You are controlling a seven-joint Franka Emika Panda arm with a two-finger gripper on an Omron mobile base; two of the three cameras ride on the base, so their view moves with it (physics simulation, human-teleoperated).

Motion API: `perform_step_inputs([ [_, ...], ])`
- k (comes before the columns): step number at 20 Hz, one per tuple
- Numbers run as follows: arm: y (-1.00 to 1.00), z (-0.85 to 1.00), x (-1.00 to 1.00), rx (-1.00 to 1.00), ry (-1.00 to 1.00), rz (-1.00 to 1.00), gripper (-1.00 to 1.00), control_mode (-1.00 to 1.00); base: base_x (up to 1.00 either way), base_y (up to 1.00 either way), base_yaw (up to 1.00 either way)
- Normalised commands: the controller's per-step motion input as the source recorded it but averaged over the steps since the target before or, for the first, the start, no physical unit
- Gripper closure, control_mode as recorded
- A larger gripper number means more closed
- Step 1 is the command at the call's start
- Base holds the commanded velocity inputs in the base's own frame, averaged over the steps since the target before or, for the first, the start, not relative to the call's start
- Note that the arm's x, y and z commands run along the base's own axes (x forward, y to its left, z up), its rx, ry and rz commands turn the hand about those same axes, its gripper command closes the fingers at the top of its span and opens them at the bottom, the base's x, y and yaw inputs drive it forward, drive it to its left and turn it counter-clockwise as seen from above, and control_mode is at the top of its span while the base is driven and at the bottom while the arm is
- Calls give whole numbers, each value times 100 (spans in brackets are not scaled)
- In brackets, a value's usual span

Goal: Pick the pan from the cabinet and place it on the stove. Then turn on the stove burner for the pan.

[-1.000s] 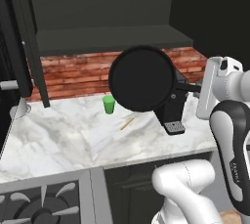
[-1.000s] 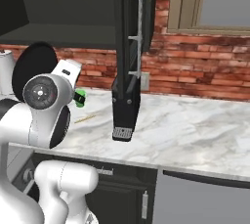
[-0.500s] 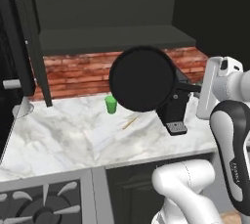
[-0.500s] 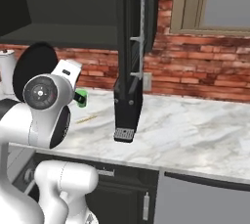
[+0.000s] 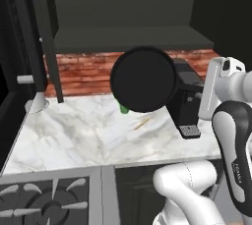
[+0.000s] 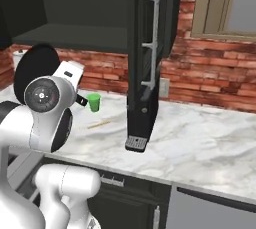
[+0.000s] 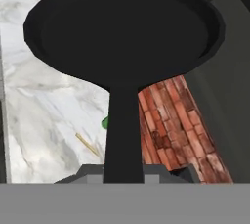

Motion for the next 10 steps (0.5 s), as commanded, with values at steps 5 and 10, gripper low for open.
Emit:
perform_step_inputs([
  [5, 0, 0, 0, 0, 0, 0, 100, 100, 5, -31, 20],
  [10, 0, 0, 0, 0, 0, 0, 100, 100, -5, -47, 19],
])
